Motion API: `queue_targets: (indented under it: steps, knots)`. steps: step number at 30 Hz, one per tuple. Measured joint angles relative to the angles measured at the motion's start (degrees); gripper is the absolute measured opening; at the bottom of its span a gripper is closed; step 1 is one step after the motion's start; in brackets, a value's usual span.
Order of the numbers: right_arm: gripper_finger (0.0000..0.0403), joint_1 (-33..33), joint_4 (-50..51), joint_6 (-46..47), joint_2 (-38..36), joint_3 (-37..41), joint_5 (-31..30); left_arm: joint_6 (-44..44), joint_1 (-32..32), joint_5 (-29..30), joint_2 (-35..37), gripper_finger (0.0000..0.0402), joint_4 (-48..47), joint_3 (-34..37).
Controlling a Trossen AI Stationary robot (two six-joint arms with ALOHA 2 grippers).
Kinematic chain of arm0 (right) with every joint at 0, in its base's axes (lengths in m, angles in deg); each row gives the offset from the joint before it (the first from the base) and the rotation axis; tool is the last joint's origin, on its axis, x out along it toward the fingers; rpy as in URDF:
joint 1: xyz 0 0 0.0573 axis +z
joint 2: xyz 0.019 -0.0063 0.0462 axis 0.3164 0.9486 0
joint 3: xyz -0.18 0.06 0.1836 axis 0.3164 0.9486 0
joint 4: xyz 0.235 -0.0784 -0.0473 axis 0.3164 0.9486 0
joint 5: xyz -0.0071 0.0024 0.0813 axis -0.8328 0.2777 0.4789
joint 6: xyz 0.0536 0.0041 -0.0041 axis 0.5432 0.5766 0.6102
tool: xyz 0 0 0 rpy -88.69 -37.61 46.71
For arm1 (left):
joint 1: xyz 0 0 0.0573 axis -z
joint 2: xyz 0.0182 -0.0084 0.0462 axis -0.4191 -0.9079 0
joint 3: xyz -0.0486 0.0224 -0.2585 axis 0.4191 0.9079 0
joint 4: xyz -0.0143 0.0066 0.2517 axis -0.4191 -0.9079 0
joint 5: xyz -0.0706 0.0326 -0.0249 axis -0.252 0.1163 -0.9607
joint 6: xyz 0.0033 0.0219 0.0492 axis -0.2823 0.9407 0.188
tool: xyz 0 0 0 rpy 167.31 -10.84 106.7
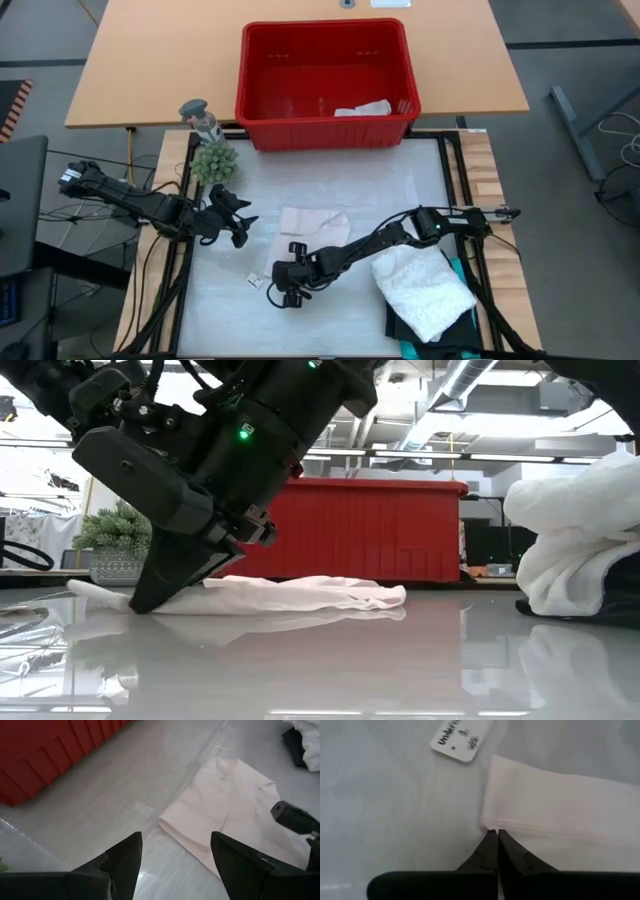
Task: Fold Laundry from Bin
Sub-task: Fold the white underwear
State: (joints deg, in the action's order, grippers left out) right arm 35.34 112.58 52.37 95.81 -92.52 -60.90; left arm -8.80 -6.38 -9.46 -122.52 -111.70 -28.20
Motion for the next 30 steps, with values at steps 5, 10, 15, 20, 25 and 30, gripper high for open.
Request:
queue_targets:
  steps: [5, 10, 15, 20, 25, 30]
  knots:
    - [0.0024, -1.3, 8.7, 1.0, 0.2, -5.7, -0.1, 0.0, 0.0, 0.1, 0.0, 0.0226, -0.4, 0.0]
    - [0.0017, -3.1, 18.4, 1.0, 0.2, -13.5, 0.0, 0.0, 0.0, 0.1, 0.0, 0.0226, -0.4, 0.0]
    - [0.0018, -5.4, 24.0, 0.1, 0.0, -19.9, 2.1, -0.1, 0.0, 1.1, 0.0, 0.0226, -0.3, 0.0]
    - [0.0018, -8.2, 28.7, 2.8, 0.1, -19.9, 5.2, -0.1, 0.0, 1.6, 0.0, 0.0226, -0.4, 0.0]
    - [0.0018, -10.5, 33.1, 5.5, 0.0, -19.9, 5.8, -0.1, 0.0, 1.6, 0.0, 0.0226, -0.4, 0.0]
    - [0.0018, -11.9, 33.5, 5.8, -0.4, -19.9, 7.3, 0.1, 0.0, 1.6, 0.0, 0.0226, -0.5, 0.0]
